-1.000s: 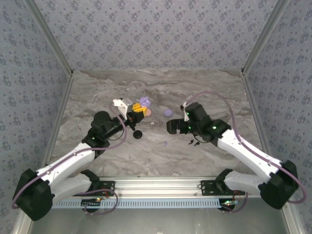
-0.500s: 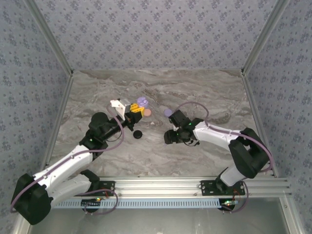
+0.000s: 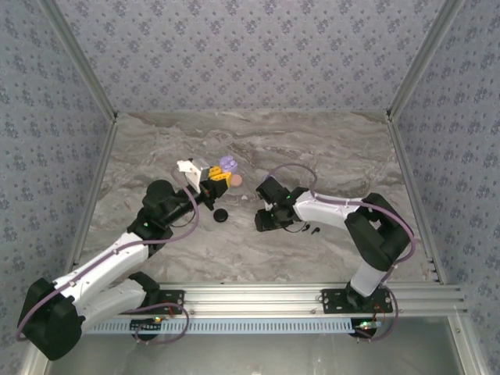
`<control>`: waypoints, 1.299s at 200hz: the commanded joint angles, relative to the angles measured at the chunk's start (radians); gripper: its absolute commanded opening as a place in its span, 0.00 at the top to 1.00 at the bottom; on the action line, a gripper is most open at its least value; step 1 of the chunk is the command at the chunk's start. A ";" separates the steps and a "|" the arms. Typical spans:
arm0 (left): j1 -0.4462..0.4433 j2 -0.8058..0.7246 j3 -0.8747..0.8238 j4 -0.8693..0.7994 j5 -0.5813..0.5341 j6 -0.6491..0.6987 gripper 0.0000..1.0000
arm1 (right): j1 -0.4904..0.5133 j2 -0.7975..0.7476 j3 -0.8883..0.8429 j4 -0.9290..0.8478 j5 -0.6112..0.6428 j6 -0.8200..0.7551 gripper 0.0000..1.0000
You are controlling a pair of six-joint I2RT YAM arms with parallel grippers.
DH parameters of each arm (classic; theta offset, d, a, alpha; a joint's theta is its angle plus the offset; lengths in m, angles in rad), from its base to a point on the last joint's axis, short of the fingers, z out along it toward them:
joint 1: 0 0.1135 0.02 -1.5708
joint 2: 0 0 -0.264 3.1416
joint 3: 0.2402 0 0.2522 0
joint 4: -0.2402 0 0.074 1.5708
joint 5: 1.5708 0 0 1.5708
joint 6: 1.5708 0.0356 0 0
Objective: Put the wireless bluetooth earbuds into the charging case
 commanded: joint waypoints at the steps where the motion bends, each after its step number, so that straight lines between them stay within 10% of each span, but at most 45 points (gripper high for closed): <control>1: 0.005 -0.018 -0.003 0.007 -0.013 0.001 1.00 | 0.017 0.028 0.038 -0.046 0.022 -0.017 0.58; 177: 0.005 -0.007 -0.006 0.010 -0.014 -0.001 1.00 | 0.081 0.083 0.105 -0.154 0.119 -0.032 0.80; 260: 0.002 0.085 0.018 0.075 0.049 -0.058 1.00 | 0.068 -0.214 0.094 -0.170 0.268 -0.165 0.83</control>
